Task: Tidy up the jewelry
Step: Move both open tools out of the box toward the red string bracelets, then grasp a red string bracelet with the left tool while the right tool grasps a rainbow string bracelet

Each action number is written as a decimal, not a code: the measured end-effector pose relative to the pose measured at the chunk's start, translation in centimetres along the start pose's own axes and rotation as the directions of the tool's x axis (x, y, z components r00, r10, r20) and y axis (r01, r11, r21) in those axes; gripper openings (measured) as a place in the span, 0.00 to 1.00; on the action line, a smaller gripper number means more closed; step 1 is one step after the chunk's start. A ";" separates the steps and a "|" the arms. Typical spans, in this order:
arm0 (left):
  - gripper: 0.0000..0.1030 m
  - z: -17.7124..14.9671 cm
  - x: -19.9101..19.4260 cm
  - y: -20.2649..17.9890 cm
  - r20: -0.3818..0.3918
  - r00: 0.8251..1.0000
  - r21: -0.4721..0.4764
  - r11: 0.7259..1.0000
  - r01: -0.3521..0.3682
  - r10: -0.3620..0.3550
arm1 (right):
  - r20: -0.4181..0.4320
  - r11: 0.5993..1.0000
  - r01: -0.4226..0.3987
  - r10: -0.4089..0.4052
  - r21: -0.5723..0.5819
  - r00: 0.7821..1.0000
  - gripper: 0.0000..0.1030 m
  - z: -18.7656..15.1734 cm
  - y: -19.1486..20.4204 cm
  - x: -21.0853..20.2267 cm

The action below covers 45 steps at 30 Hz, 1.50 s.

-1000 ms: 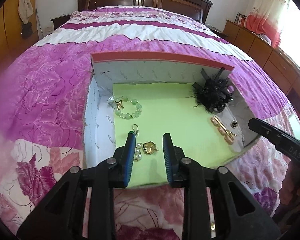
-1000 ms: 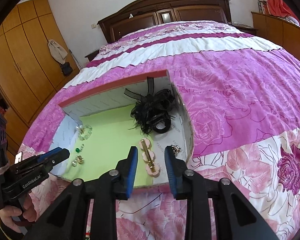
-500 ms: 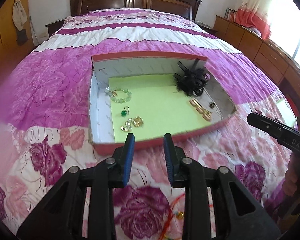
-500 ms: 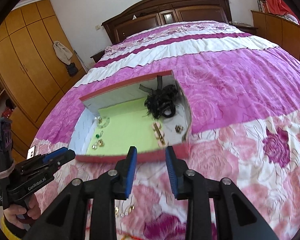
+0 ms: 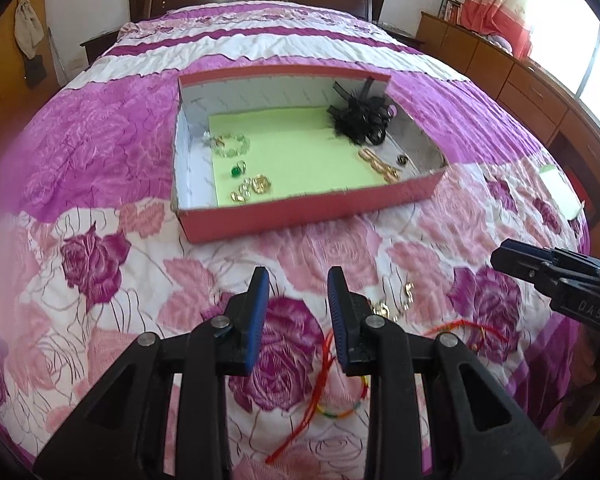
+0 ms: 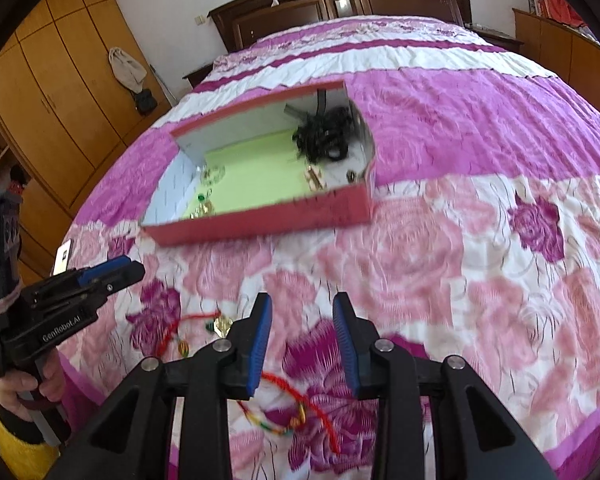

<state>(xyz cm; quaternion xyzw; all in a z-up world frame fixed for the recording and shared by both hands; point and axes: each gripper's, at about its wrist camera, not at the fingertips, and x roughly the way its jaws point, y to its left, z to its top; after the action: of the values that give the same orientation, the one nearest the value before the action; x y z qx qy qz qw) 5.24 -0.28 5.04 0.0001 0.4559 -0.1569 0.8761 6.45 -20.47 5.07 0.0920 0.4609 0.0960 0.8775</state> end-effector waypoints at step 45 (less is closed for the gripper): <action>0.17 -6.4 4.0 -0.5 -0.199 0.979 0.000 0.999 0.044 -0.043 | -0.204 0.995 0.022 -0.040 -0.093 0.978 0.13 -6.2 0.6 4.4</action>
<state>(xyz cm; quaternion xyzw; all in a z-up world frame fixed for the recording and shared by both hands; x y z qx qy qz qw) 2.18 -0.93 -1.84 0.0076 0.5406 -0.1760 0.8226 3.71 -18.31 -1.78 0.0348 0.5456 0.1120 0.8298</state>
